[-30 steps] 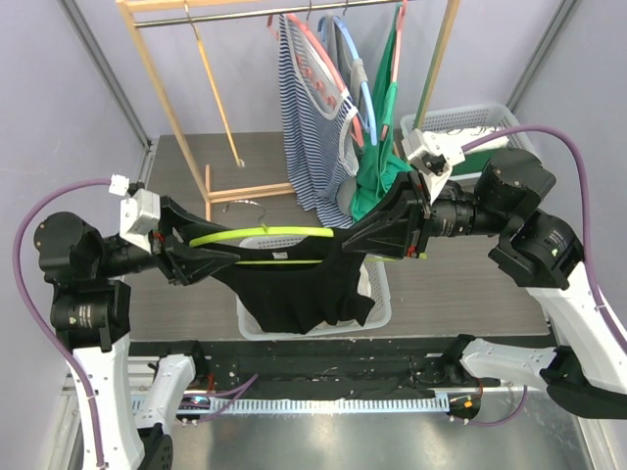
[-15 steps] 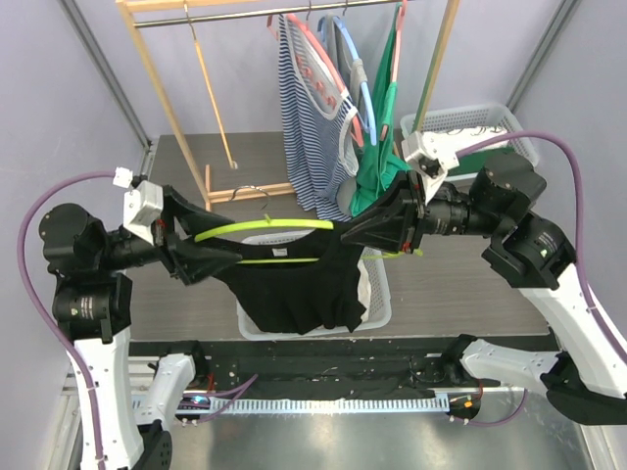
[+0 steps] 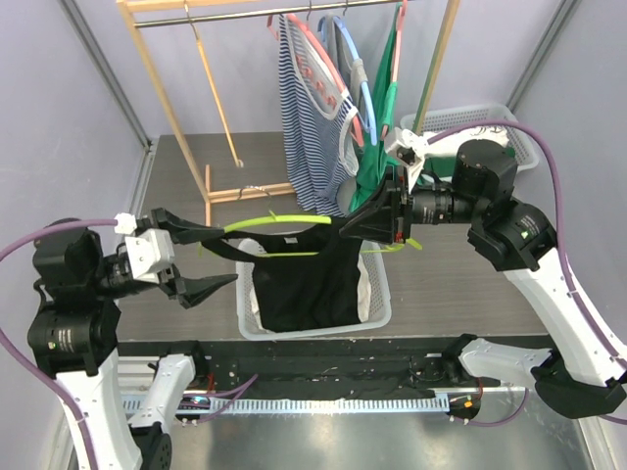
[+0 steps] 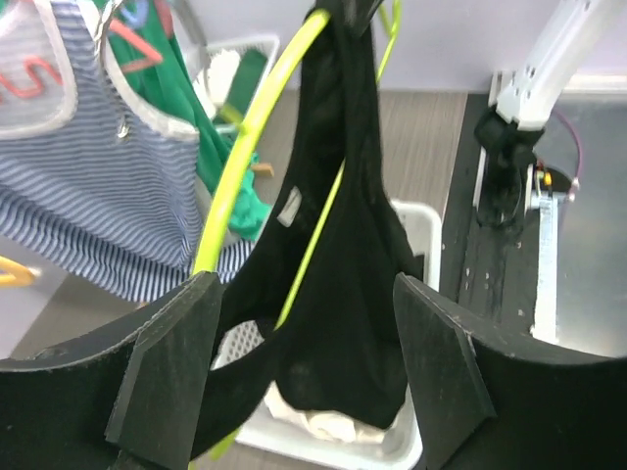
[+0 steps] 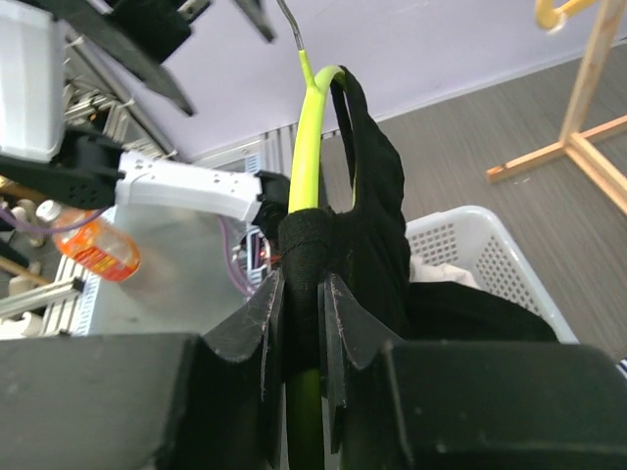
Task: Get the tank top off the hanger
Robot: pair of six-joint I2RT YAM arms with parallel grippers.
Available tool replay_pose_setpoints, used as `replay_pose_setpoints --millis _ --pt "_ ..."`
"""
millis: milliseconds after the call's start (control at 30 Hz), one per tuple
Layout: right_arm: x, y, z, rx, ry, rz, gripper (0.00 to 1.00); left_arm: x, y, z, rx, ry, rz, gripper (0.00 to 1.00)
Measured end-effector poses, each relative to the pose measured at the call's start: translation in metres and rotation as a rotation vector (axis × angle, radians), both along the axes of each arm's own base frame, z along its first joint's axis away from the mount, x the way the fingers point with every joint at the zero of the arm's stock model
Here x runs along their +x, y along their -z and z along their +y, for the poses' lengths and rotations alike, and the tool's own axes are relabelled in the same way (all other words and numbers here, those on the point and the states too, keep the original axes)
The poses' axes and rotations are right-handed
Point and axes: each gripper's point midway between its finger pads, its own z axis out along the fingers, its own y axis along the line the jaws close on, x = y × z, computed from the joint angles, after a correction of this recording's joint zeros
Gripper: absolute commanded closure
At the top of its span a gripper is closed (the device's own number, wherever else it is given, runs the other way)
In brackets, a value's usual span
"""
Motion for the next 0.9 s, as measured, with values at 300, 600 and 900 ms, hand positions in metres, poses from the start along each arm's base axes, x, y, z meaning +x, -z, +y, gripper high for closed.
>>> replay_pose_setpoints --millis 300,600,900 --pt "-0.025 0.003 -0.003 -0.017 -0.124 0.006 0.99 0.038 0.027 0.007 0.055 -0.010 0.084 0.31" --pt "-0.031 0.004 -0.006 -0.024 -0.154 0.002 0.99 0.033 0.027 0.003 0.058 0.052 0.124 0.39" --pt "-0.034 -0.007 -0.004 -0.008 -0.188 -0.016 0.99 0.027 0.029 -0.004 0.066 0.118 0.138 0.53"
